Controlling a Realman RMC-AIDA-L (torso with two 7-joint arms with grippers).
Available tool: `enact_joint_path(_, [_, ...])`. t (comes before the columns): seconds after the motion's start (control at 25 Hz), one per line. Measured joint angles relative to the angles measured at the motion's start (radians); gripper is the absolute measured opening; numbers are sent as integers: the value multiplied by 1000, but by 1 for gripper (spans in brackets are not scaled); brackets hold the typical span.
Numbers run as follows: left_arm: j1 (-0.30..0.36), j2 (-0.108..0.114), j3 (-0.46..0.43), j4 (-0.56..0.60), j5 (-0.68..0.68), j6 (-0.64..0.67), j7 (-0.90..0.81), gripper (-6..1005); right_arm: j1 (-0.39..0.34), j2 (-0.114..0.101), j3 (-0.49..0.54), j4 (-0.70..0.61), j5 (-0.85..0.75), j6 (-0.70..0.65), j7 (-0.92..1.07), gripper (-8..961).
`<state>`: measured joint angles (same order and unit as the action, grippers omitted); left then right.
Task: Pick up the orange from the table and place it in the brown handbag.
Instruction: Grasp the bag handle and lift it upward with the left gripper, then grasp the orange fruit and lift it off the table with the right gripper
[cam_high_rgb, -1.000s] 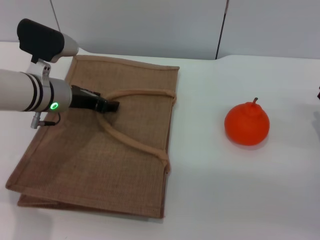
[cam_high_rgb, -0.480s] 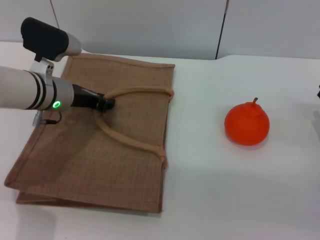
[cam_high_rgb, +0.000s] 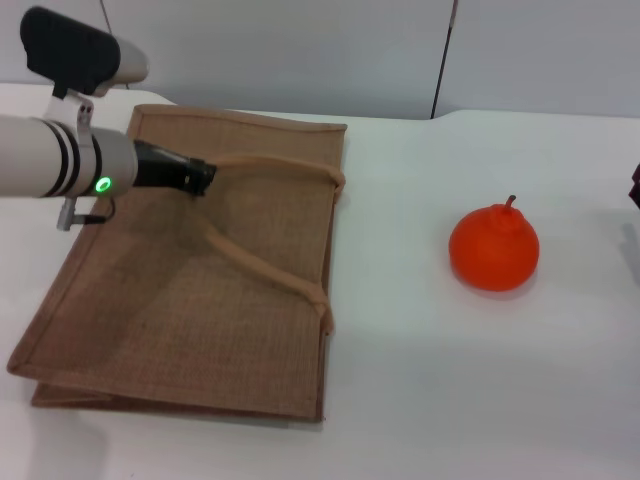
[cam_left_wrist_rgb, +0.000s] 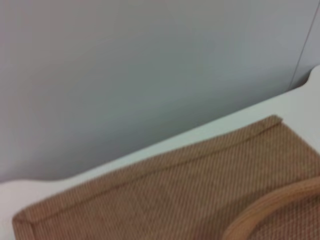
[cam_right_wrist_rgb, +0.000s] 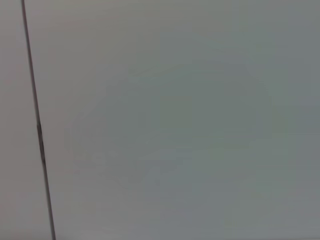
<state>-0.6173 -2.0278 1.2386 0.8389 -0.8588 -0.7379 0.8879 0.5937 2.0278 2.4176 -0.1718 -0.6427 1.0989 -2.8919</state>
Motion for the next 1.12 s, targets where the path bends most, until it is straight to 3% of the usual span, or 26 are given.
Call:
enact_joint_path(0.32, [18, 2, -2, 125, 5, -79, 9, 122, -1, 0, -16, 0, -1, -1, 0, 771])
enact_joint_path(0.56, [68, 9, -10, 340, 8, -185, 11, 122, -3, 0, -67, 0, -1, 5, 3, 773])
enact_joint_path(0.8, [82, 4, -135, 616, 55, -393, 38, 125, -1, -1, -177, 7, -2, 30, 69, 775])
enact_joint_path(1.12, [78, 2, -209, 772, 66, -500, 68, 130, -9, -3, -273, 10, -2, 177, 100, 779])
